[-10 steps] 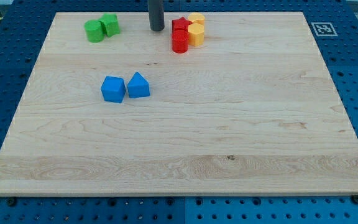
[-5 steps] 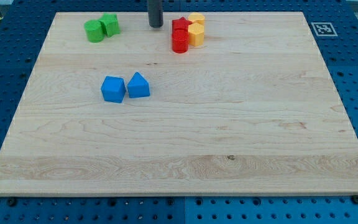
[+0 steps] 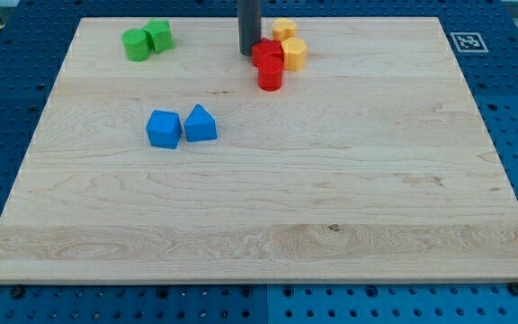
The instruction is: Push the red star and red circle towards center
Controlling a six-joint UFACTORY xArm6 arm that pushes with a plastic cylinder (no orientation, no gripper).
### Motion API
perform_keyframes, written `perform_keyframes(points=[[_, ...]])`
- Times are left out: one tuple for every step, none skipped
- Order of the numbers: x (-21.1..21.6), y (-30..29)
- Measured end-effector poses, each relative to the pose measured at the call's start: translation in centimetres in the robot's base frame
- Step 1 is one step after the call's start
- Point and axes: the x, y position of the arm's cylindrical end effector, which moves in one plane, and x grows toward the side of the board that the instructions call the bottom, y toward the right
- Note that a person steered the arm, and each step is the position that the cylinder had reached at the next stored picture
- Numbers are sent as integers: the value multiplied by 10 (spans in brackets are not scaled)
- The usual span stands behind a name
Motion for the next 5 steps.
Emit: perform_keyframes(points=[[20, 4], [34, 10], [14, 10], [-16, 9], [16, 17]])
